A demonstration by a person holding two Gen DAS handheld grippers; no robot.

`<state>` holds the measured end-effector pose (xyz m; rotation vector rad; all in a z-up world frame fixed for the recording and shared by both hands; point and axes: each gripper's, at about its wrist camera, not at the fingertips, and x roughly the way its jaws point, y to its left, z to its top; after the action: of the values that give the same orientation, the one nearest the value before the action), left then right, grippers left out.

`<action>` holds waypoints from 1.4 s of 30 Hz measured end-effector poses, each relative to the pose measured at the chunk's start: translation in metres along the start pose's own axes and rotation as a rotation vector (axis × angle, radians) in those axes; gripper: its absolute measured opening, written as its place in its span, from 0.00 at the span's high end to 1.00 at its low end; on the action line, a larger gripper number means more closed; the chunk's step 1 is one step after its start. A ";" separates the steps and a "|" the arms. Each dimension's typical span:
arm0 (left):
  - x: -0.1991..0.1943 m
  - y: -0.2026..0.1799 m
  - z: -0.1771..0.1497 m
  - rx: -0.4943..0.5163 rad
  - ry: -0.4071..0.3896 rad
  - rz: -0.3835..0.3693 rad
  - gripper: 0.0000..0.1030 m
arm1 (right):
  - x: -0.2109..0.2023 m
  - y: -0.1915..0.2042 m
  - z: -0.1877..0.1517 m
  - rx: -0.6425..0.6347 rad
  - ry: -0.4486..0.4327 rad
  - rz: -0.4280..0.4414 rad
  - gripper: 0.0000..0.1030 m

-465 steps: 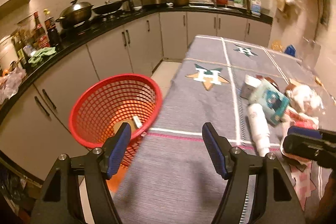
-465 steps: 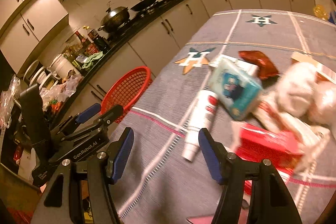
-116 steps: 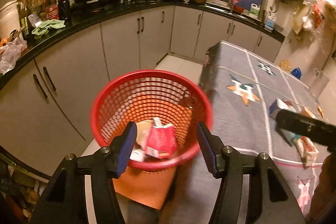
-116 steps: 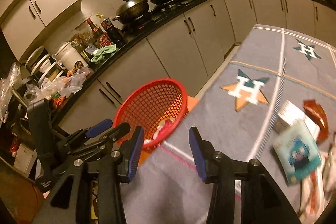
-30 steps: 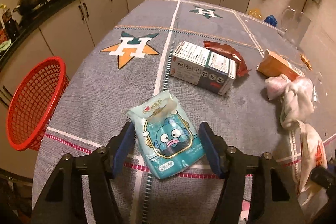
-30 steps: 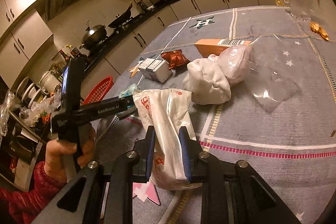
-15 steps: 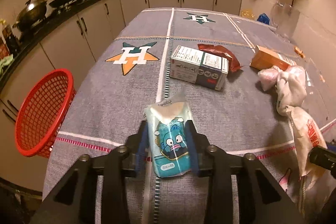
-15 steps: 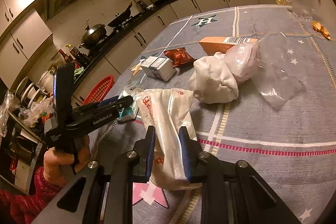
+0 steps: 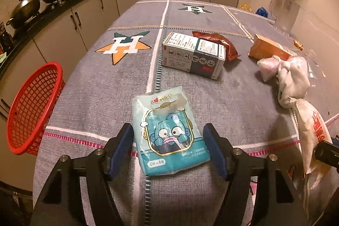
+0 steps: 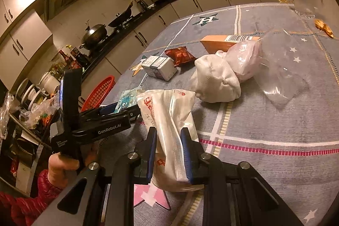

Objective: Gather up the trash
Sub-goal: 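Lift the tissue pack with the left tool while the right tool holds the plastic bag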

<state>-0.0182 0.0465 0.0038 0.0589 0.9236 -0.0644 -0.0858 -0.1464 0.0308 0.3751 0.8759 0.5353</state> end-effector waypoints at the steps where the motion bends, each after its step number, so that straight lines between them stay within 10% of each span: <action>1: -0.001 0.001 0.000 -0.004 -0.008 0.003 0.54 | 0.000 0.000 0.000 0.000 -0.001 0.001 0.76; 7: -0.012 0.000 -0.001 0.001 -0.046 -0.023 0.71 | 0.002 0.002 -0.003 0.006 0.003 0.007 0.76; 42: -0.058 0.001 -0.013 0.031 -0.135 -0.067 0.70 | 0.016 0.038 0.014 -0.043 0.013 -0.010 0.76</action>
<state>-0.0628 0.0507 0.0423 0.0519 0.7897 -0.1430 -0.0772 -0.1079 0.0484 0.3284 0.8775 0.5471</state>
